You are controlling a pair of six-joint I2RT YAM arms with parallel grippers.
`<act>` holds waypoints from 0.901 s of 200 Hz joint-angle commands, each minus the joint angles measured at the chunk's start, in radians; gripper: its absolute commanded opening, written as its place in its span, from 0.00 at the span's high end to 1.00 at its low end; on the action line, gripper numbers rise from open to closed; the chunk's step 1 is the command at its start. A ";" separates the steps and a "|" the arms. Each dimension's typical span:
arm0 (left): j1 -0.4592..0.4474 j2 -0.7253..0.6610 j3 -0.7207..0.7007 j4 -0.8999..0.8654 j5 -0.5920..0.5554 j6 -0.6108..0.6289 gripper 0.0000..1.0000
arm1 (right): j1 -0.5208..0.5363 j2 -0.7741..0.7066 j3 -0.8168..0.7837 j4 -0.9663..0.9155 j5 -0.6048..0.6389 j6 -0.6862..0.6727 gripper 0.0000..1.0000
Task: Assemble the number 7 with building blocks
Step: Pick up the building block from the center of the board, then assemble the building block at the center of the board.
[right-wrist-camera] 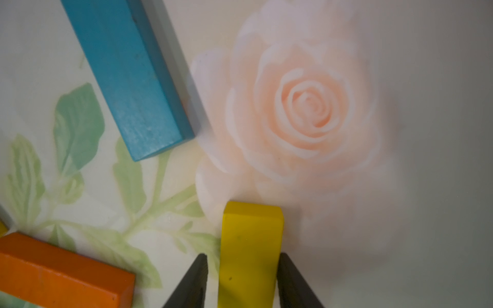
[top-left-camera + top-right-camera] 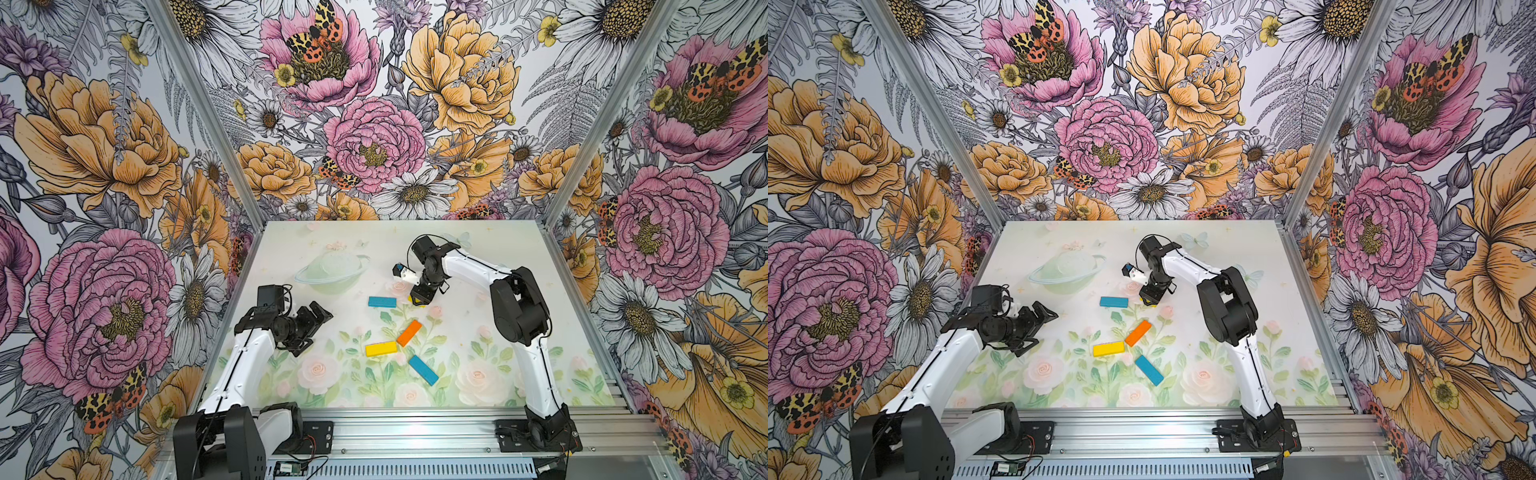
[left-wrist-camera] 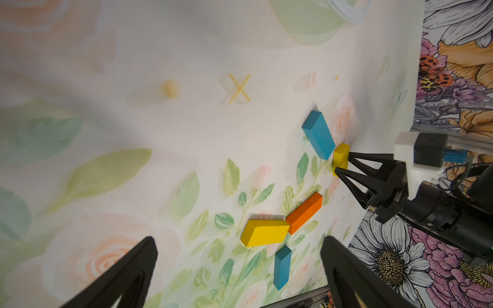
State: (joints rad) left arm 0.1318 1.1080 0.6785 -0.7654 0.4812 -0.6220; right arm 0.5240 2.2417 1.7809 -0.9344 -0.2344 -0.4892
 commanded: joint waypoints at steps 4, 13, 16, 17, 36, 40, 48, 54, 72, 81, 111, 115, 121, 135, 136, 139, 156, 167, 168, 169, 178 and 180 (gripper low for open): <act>0.016 0.009 0.001 0.027 -0.017 0.006 0.01 | 0.003 0.022 -0.023 0.009 0.030 0.011 0.55; 0.016 0.010 0.002 0.026 -0.018 0.008 0.01 | 0.009 0.022 -0.031 0.009 0.045 0.010 0.56; 0.016 0.011 0.002 0.027 -0.018 0.008 0.01 | 0.010 0.021 -0.034 0.009 0.049 0.009 0.56; 0.016 0.011 0.001 0.027 -0.018 0.008 0.01 | 0.011 0.021 -0.034 0.009 0.051 0.009 0.57; 0.015 0.014 0.004 0.028 -0.018 0.009 0.01 | 0.014 0.016 -0.046 0.009 0.054 0.010 0.60; 0.016 0.015 0.006 0.028 -0.017 0.010 0.01 | 0.014 0.015 -0.047 0.009 0.053 0.013 0.62; 0.015 0.018 0.006 0.028 -0.018 0.011 0.01 | 0.014 0.012 -0.047 0.009 0.047 0.016 0.67; 0.016 0.020 0.007 0.028 -0.016 0.011 0.01 | 0.014 0.009 -0.046 0.009 0.045 0.019 0.69; 0.015 0.023 0.008 0.029 -0.016 0.014 0.01 | 0.020 -0.003 -0.041 0.011 0.037 0.024 0.75; 0.016 0.024 0.009 0.031 -0.016 0.013 0.01 | 0.027 -0.011 -0.036 0.010 0.037 0.026 0.75; 0.016 0.024 0.007 0.032 -0.015 0.015 0.01 | 0.066 -0.046 -0.026 0.010 0.035 0.020 0.78; 0.017 0.025 0.007 0.034 -0.015 0.015 0.01 | 0.074 -0.051 -0.026 0.009 0.036 0.017 0.79; 0.017 0.024 0.007 0.034 -0.015 0.016 0.01 | 0.089 -0.055 -0.026 0.009 0.039 0.010 0.79; 0.017 0.026 0.006 0.035 -0.015 0.019 0.01 | 0.115 -0.060 -0.028 0.009 0.052 -0.011 0.80; 0.017 0.027 0.006 0.035 -0.015 0.019 0.01 | 0.117 -0.060 -0.027 0.009 0.054 -0.012 0.80; 0.017 0.027 0.006 0.035 -0.015 0.019 0.01 | 0.122 -0.060 -0.027 0.009 0.056 -0.014 0.80; 0.018 0.030 0.004 0.037 -0.013 0.022 0.01 | 0.133 -0.056 -0.027 0.008 0.058 -0.022 0.80; 0.017 0.031 0.006 0.038 -0.011 0.022 0.01 | 0.133 -0.052 -0.028 0.008 0.063 -0.020 0.81; 0.017 0.031 0.006 0.037 -0.011 0.022 0.01 | 0.133 -0.052 -0.029 0.008 0.064 -0.020 0.81; 0.018 0.032 0.006 0.038 -0.010 0.022 0.01 | 0.133 -0.051 -0.029 0.008 0.064 -0.020 0.81; 0.018 0.032 0.006 0.038 -0.010 0.024 0.01 | 0.133 -0.050 -0.034 0.008 0.065 -0.020 0.81; 0.017 0.032 0.006 0.038 -0.009 0.024 0.01 | 0.133 -0.050 -0.035 0.008 0.065 -0.020 0.81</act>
State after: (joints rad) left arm 0.1356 1.1267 0.6785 -0.7582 0.4805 -0.6209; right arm 0.6693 2.2375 1.7596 -0.9241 -0.1867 -0.4950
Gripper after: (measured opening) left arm 0.990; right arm 0.339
